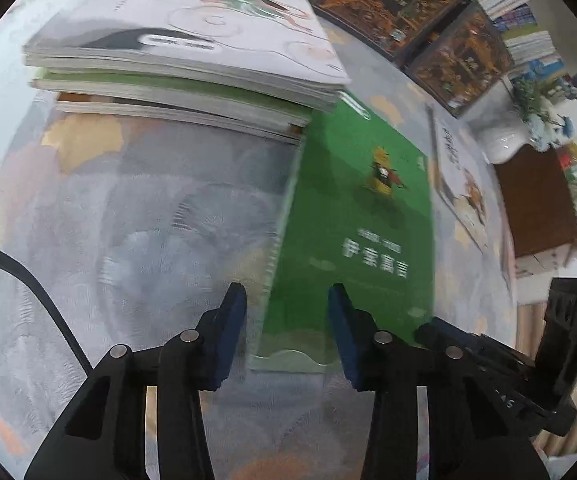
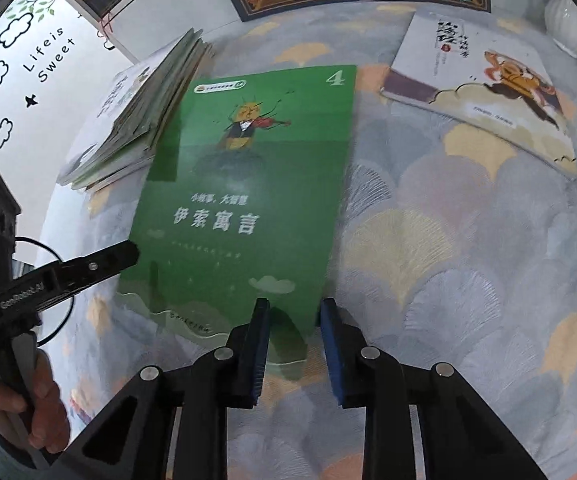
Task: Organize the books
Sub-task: 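Lift the green book upright off the carpet with the right gripper, then close the left gripper on the green book spine while the right gripper holds it, then carry the green book upright with the left gripper to the picture-book stack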
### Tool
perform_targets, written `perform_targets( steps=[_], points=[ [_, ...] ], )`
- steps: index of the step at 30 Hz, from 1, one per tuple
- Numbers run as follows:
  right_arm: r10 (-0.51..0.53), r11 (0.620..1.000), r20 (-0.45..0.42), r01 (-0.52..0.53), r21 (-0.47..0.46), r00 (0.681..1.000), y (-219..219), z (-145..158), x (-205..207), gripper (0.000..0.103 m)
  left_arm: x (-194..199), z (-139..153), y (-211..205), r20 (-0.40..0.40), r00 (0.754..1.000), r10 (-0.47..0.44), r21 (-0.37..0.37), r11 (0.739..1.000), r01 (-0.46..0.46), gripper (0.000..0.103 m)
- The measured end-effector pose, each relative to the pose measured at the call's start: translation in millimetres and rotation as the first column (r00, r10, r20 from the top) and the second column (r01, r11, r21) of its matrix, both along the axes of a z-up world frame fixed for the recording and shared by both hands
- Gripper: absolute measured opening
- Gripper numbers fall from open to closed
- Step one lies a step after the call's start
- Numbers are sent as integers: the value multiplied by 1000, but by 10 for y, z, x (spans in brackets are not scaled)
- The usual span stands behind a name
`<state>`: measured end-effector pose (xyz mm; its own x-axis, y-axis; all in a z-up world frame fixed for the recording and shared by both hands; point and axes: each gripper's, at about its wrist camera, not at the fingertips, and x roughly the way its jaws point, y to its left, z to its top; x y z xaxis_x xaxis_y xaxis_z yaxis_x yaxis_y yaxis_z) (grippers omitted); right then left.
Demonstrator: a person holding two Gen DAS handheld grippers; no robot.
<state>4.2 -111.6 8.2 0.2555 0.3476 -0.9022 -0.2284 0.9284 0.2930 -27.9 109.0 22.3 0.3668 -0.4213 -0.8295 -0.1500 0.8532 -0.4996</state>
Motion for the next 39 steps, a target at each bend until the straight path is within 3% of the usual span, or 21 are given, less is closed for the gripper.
perform_targets(
  steps=[3,5,7,9,11,12,13,14,17,20,24,28,31,34,37,39],
  points=[
    [-16,1000,-2,16,11,1000,-62,-4,50,26,6,37,-2,15,1000,-5,-30,1000,6,40],
    [-36,998,-18,37,50,999,-198,46,39,26,-48,125,126,53,998,30,-164,986,-21,40],
    [-54,993,-43,58,101,998,-329,44,37,26,-90,226,224,84,995,56,-313,949,-27,40],
    [-62,988,-57,70,136,996,-382,29,49,26,-110,294,239,105,993,59,-387,922,-14,40],
    [-65,986,-62,74,148,996,-408,26,44,26,-96,271,187,103,993,53,-350,937,-13,37],
    [-65,986,-62,74,148,996,-408,25,42,26,-72,210,133,87,995,42,-294,956,-14,36],
    [-64,986,-62,73,147,996,-406,26,40,26,-57,158,101,73,997,34,-269,963,-13,29],
    [-63,987,-61,71,146,996,-407,28,35,26,-42,80,62,52,998,25,-267,964,-10,18],
    [-56,987,-61,65,145,997,-397,28,34,26,-26,-5,-31,37,999,27,-235,972,-18,13],
    [-54,985,-88,67,161,995,-425,22,68,26,-1,-26,7,27,997,74,-275,959,-63,10],
    [-83,964,-185,126,234,979,-572,-3,98,26,59,31,67,11,995,96,-384,919,-84,10],
    [-114,906,-296,222,361,948,-802,-83,41,32,121,34,55,-28,994,101,-487,868,-102,10],
    [-138,849,-348,291,440,927,-951,-130,-18,49,169,33,44,-54,992,111,-555,822,-123,10],
    [-157,787,-381,349,509,911,-1058,-186,-28,53,220,93,18,-52,994,101,-562,820,-113,10],
    [-163,709,-425,406,577,890,-1106,-287,46,53,261,104,14,-73,991,111,-593,794,-133,10],
    [-181,668,-429,431,606,885,-1121,-310,104,53,278,124,17,-70,992,107,-596,793,-128,10]
  ],
)
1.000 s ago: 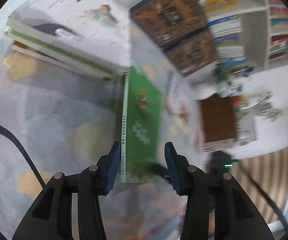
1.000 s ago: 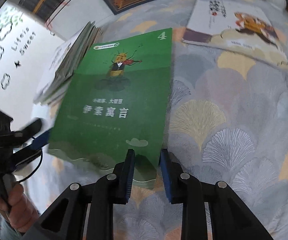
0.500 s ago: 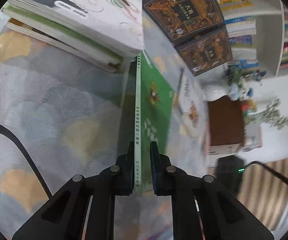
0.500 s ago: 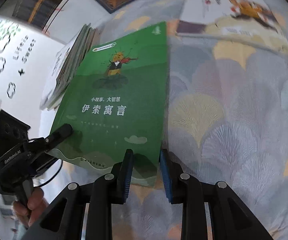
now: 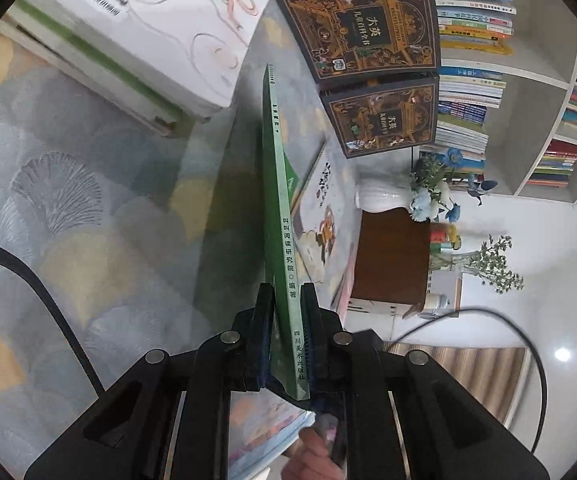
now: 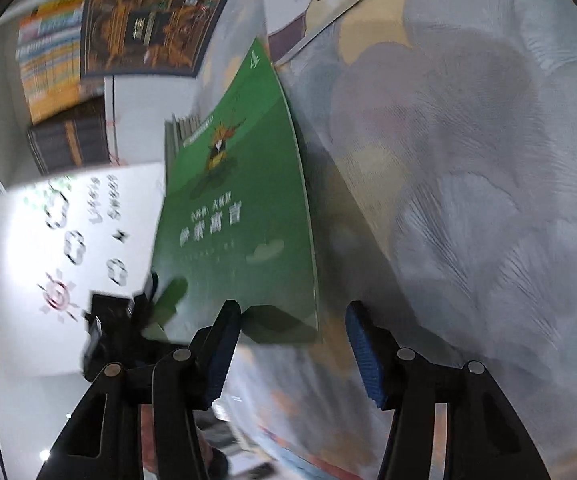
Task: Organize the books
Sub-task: 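Carry the green book upright with the left gripper to the picture-book stack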
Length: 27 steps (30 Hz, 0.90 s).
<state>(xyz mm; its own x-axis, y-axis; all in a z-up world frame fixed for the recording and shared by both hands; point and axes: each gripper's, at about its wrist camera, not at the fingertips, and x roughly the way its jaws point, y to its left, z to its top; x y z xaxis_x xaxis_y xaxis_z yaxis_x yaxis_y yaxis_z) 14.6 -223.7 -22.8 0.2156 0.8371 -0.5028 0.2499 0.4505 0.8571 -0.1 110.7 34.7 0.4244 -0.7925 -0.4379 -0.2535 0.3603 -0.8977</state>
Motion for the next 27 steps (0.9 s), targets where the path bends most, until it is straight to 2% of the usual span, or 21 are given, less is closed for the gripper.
perform_targets(
  steps=[2,3,4,7,9,12,13,17,21,23,27],
  points=[
    [-33,999,16,33,13,999,10,9,65,50,4,-1,-8,-5,1000,-3,-11,1000,3,10],
    [-34,999,29,33,33,999,38,29,109,41,6,-6,-9,-9,1000,-5,-9,1000,5,10],
    [-24,999,37,23,25,999,62,61,145,39,7,1,-7,-8,1000,-3,11,1000,3,10],
    [18,997,112,-10,-72,994,94,266,163,32,29,29,1,-4,1000,-13,89,996,14,10],
    [59,988,162,-35,-151,985,175,394,183,28,36,76,-37,6,999,-46,180,983,44,10],
    [136,954,233,-63,-292,963,311,592,179,27,18,163,-141,33,993,-112,299,949,97,10],
    [176,932,262,-74,-356,949,364,683,148,27,7,184,-166,41,991,-129,323,940,109,10],
    [294,860,318,-104,-500,901,499,876,59,27,-50,315,-281,89,976,-200,416,897,146,10],
    [419,772,376,-106,-626,827,640,1137,-155,27,-97,509,-385,143,954,-263,481,861,165,12],
    [446,753,398,-95,-651,802,637,1263,-235,27,-104,567,-409,158,947,-280,474,863,176,14],
    [467,734,427,-70,-675,775,618,1474,-331,27,-126,676,-422,201,936,-289,439,881,178,14]
  ],
)
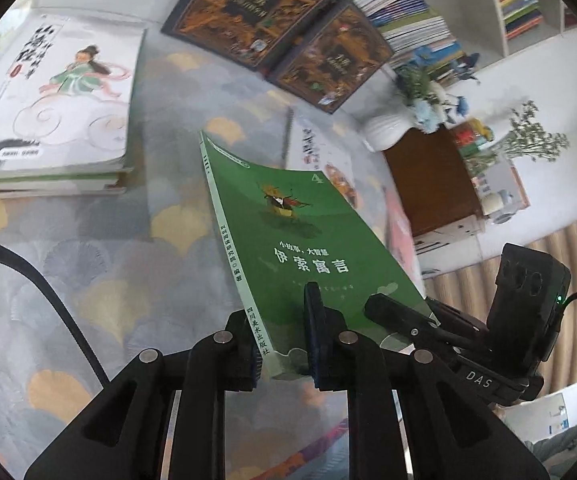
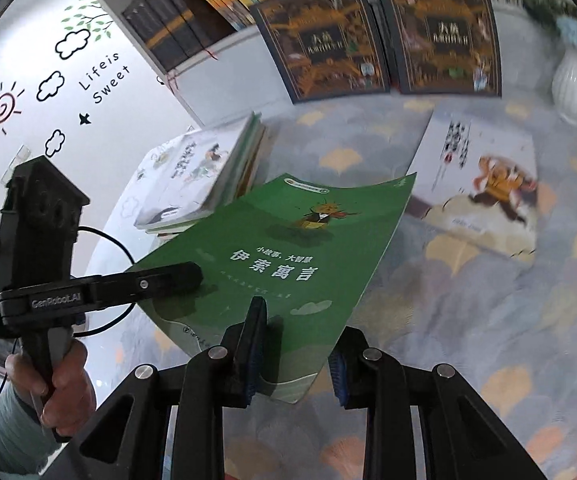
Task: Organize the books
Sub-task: 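Carry the green book upright with the left gripper to the picture-book stack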
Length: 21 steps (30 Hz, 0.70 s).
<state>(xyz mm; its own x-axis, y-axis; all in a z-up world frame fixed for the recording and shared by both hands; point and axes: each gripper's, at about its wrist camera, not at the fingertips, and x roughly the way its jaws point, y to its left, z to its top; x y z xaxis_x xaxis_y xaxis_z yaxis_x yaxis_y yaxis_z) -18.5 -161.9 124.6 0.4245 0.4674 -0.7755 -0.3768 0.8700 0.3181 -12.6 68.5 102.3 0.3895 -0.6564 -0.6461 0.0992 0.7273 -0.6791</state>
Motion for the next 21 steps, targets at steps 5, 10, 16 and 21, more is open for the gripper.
perform_targets(
  steps=[5,10,16,21],
  points=[
    [26,1000,67,-25,-10,997,93,274,5,27,24,237,105,66,997,37,-33,999,-35,14],
    [90,995,110,-94,26,990,440,438,253,27,61,395,480,115,984,137,-48,990,-132,14],
    [197,979,118,-201,28,973,1088,433,599,27,142,417,1070,129,957,259,-24,966,-258,14],
    [253,966,87,-257,35,964,1537,244,916,27,245,267,1471,103,935,340,-13,940,-340,14]
  ],
)
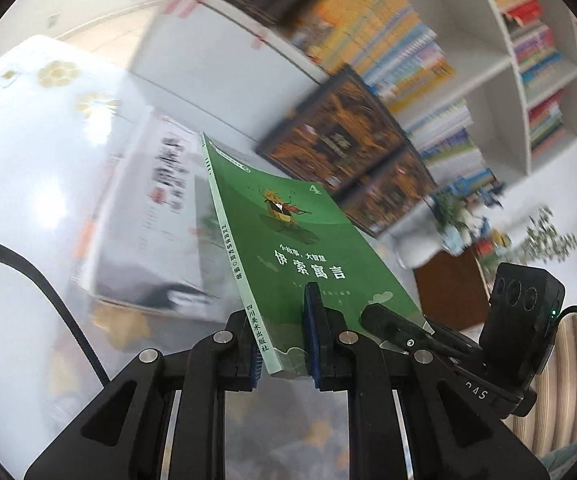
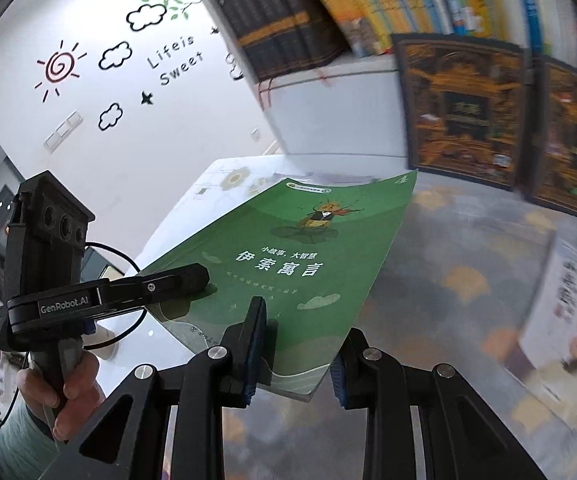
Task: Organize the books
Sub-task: 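Carry the green book upright with the left gripper to the picture-book stack, then lower the green book onto the stack and open the left gripper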
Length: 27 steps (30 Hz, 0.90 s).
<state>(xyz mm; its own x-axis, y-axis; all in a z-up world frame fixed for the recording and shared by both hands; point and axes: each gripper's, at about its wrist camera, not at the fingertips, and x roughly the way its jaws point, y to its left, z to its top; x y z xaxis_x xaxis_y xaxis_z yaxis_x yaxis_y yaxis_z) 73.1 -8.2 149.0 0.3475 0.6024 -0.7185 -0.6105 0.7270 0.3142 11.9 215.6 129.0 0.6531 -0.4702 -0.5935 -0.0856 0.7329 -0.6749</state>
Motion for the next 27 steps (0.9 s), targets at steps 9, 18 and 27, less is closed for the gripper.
perform_targets(
  steps=[9,18,27],
  points=[
    [12,1000,-53,-12,-2,998,438,-332,399,27,250,-296,353,-30,998,58,5,998,-58,14],
    [-18,1000,-171,16,-17,985,584,-705,656,29,351,-549,581,-118,984,134,3,991,-134,20],
    [15,999,-214,-25,-43,977,487,-742,477,55,-137,-414,694,-139,960,243,78,969,-234,24]
  ],
)
